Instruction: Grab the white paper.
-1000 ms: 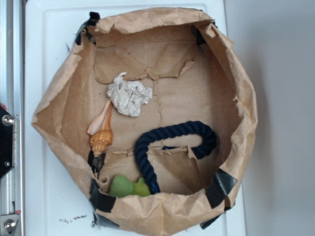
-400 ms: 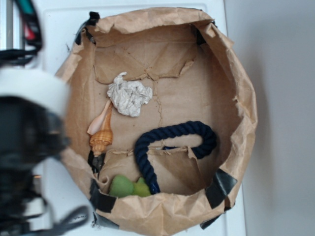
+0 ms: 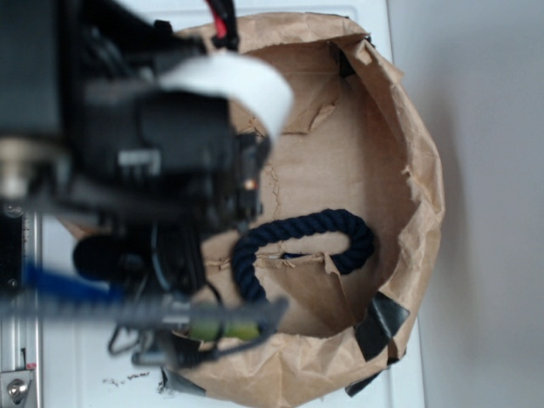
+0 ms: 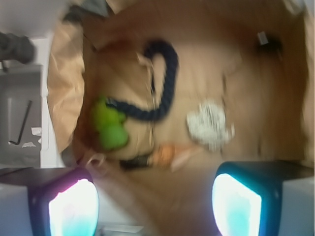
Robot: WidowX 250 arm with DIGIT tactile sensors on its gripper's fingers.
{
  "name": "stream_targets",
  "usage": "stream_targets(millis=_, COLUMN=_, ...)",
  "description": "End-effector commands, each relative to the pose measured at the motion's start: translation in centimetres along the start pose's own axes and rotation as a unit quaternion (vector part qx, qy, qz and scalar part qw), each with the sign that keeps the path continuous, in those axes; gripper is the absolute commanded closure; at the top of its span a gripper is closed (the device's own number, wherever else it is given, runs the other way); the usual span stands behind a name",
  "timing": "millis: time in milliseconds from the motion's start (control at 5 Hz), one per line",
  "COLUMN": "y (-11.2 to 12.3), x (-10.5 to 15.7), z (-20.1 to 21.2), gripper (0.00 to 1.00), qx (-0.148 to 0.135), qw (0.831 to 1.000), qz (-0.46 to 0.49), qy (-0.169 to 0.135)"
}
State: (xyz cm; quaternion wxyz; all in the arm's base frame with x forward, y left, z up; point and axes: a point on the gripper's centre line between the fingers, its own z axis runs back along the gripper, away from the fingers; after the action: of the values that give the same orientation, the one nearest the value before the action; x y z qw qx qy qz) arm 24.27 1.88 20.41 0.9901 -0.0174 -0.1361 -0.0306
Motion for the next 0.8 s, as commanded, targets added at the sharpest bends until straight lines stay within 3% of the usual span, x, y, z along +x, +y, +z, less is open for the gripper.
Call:
stream_targets(millis=0, y=2.6, x=1.6, z=-1.6, gripper=0.00, qx=0.043, qw=0.998, qz=-0.044, qy=-0.025)
stream_targets(millis=200, y=3.4, x=-1.5, z=-2.7, gripper=0.00, qx=0.016, qw=0.999, qz=-0.042, qy=-0.002)
stream_targets(millis=600, y=3.8, x=-1.8, z=-4.6, gripper=0.00, qx=0.009, qw=0.998, qz=-0.056, qy=0.004)
